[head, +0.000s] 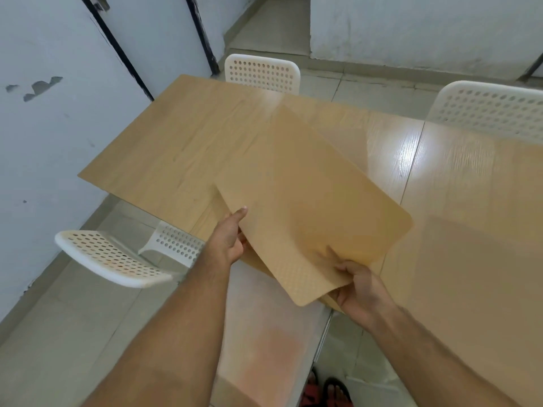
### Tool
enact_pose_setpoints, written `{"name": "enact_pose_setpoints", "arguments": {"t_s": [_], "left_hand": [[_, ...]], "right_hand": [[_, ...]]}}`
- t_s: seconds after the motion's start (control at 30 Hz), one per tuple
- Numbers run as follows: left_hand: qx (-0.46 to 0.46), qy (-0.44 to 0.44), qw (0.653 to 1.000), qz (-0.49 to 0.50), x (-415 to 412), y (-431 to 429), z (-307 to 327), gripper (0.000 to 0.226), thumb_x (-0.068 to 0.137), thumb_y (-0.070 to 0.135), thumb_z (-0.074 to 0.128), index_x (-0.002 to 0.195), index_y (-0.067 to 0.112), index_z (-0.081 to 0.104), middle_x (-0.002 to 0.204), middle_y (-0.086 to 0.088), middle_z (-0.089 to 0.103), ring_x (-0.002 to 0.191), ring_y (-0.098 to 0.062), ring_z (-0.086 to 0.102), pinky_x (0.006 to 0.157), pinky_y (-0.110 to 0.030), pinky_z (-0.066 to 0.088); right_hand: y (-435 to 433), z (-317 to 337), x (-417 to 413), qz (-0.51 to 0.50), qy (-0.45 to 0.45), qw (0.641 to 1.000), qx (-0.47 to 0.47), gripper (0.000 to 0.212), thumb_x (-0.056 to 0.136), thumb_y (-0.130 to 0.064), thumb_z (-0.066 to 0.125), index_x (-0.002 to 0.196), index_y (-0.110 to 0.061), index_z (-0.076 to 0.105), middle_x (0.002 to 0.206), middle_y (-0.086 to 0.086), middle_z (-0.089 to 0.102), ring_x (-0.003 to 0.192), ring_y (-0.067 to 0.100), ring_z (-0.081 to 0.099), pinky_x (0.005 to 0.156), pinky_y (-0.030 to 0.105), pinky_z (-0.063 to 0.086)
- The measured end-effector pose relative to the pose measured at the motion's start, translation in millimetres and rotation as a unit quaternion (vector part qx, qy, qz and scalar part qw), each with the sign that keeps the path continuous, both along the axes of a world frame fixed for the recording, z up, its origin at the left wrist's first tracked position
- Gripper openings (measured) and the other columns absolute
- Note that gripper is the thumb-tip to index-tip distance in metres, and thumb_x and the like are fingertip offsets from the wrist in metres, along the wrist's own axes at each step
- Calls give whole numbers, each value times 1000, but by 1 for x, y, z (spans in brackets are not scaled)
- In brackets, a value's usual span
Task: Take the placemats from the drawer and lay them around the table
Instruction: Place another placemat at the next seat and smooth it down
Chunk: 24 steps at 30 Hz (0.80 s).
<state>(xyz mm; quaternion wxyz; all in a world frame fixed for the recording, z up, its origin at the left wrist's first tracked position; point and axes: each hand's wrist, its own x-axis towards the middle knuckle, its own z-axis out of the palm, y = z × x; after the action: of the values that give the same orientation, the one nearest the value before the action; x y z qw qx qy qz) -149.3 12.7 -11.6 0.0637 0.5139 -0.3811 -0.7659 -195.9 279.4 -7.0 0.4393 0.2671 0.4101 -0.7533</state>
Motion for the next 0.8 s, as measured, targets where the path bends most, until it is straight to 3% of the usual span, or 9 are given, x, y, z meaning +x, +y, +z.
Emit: {"name": "enact_pose_setpoints", "arguments": {"t_s": [0.1, 0.17, 0.23, 0.37, 0.5, 0.57, 0.67, 0.73, 0.8], "left_hand": [[11, 20, 999, 29, 0, 2, -1, 34, 98, 22, 63, 125, 3, 65, 120, -18, 70, 102, -29, 70, 77, -42, 59], [-5, 27, 998, 59, 1, 3, -2, 33, 96, 15, 65, 126, 0, 63, 118, -18, 71, 102, -30, 71, 73, -42, 60], [-35, 24, 994, 97, 4, 5, 1, 36, 93, 10, 69, 128, 2, 61, 116, -15, 72, 101, -28, 72, 71, -40, 61], [-75, 24, 986, 148, 17, 8, 13, 33, 92, 11, 71, 123, 7, 61, 115, -11, 71, 98, -23, 70, 73, -35, 60], [-76, 76, 976, 190, 55, -6, 38, 20, 92, 0, 67, 108, 11, 64, 98, -6, 74, 83, -18, 71, 66, -33, 60], [-76, 102, 968, 214, 81, -21, 52, 23, 87, -5, 69, 104, 9, 62, 96, -10, 73, 82, -21, 71, 68, -37, 60], [-83, 115, 957, 254, 125, -46, 75, 46, 81, 0, 77, 124, 2, 61, 104, -13, 73, 87, -23, 72, 65, -36, 60], [-88, 131, 950, 270, 151, -60, 91, 48, 82, 4, 79, 126, 3, 63, 109, -12, 75, 90, -22, 74, 64, -34, 60], [-94, 154, 945, 274, 176, -77, 104, 47, 84, 5, 78, 128, 5, 62, 113, -12, 74, 94, -24, 74, 64, -34, 60]], "right_hand": [[5, 4, -6, 15, 20, 1000, 6, 36, 89, 4, 46, 116, -6, 68, 116, 11, 73, 106, 29, 67, 76, 37, 57], [5, 6, -7, 21, 48, 999, 13, 26, 88, 3, 50, 103, -9, 67, 103, 11, 71, 86, 26, 68, 63, 33, 57], [2, 12, -7, 34, 67, 997, 17, 18, 90, -1, 58, 103, -13, 64, 94, 12, 70, 73, 24, 70, 57, 36, 57], [-13, 25, 4, 65, 92, 994, 10, 31, 91, -6, 64, 122, -10, 63, 106, 14, 74, 91, 30, 71, 69, 44, 59], [-32, 42, 12, 81, 112, 990, 8, 27, 94, -1, 58, 120, -4, 64, 121, 22, 68, 109, 39, 66, 95, 53, 53], [-44, 55, 18, 108, 131, 985, 0, 26, 96, -3, 56, 120, -1, 65, 125, 25, 65, 104, 36, 68, 90, 47, 55], [-68, 77, 31, 125, 153, 979, -48, 36, 98, -8, 54, 133, -12, 62, 123, 16, 69, 106, 30, 70, 82, 42, 60], [-86, 91, 43, 139, 170, 974, -59, 38, 97, -13, 58, 134, -6, 61, 124, 17, 68, 107, 30, 70, 76, 40, 61], [-107, 101, 61, 146, 201, 967, -64, 42, 95, -15, 60, 135, -4, 59, 126, 18, 68, 113, 32, 67, 82, 42, 59]]}}
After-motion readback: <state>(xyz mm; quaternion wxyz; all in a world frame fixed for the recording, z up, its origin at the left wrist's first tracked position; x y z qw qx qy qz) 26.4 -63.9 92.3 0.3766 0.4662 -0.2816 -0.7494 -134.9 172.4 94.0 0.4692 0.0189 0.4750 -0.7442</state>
